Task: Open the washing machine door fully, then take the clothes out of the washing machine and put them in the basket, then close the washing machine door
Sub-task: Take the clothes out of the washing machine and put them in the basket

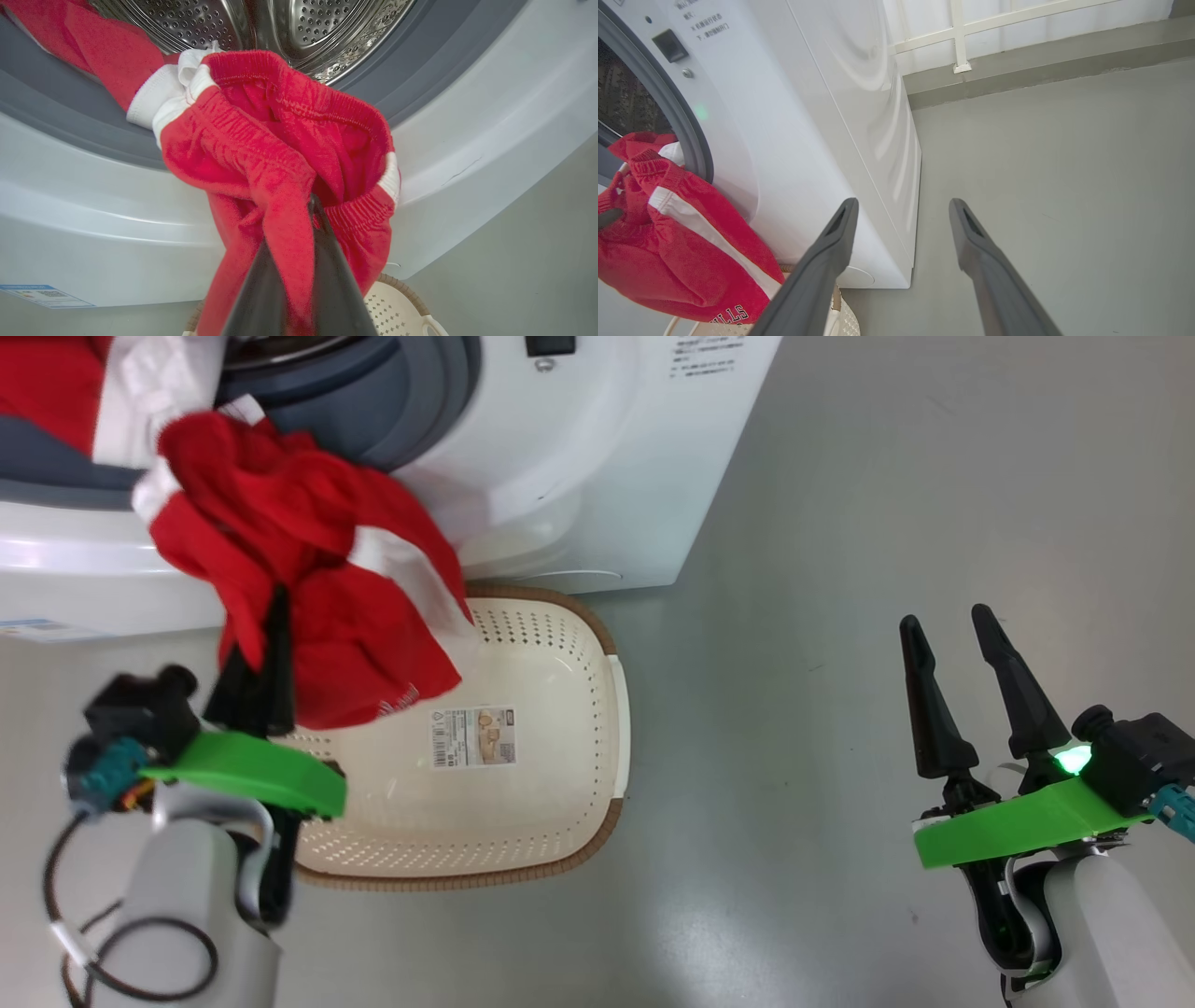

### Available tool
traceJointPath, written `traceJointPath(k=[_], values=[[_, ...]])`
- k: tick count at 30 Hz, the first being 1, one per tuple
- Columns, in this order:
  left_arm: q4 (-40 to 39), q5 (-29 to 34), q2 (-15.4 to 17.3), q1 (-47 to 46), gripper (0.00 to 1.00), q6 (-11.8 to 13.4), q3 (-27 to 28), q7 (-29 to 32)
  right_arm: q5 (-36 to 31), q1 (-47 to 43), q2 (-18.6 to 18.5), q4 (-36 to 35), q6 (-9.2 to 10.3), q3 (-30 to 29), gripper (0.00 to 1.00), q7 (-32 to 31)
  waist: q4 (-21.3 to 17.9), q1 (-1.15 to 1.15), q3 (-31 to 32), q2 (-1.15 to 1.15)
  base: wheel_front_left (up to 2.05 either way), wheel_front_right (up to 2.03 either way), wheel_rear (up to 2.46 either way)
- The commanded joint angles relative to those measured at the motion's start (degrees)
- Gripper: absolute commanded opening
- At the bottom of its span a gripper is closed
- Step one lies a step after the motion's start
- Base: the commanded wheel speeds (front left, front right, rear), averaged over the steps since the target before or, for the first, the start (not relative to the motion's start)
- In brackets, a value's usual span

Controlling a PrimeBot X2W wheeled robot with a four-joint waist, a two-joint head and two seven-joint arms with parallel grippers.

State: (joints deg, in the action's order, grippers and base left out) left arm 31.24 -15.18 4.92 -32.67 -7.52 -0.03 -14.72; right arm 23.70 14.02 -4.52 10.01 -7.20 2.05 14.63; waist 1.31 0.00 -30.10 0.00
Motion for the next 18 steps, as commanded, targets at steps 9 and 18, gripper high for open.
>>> traceJointPath(k=[9,18], values=[[-1.6,0.4,-0.9,7.0,0.0,0.0,-1.1,-0.3,0.3,-1.6,-0.6,-1.3,-0.29,1.2,1.0,0.4,0.6,0.0,-0.5,0.0,0.0,0.0,0.0],[4.5,-2.1,-1.6,5.8,0.0,0.0,-3.9,-0.3,0.0,-0.9,-1.0,-1.9,-0.29,0.9,1.0,0.4,0.3,0.0,-3.4,0.0,0.0,0.0,0.0]])
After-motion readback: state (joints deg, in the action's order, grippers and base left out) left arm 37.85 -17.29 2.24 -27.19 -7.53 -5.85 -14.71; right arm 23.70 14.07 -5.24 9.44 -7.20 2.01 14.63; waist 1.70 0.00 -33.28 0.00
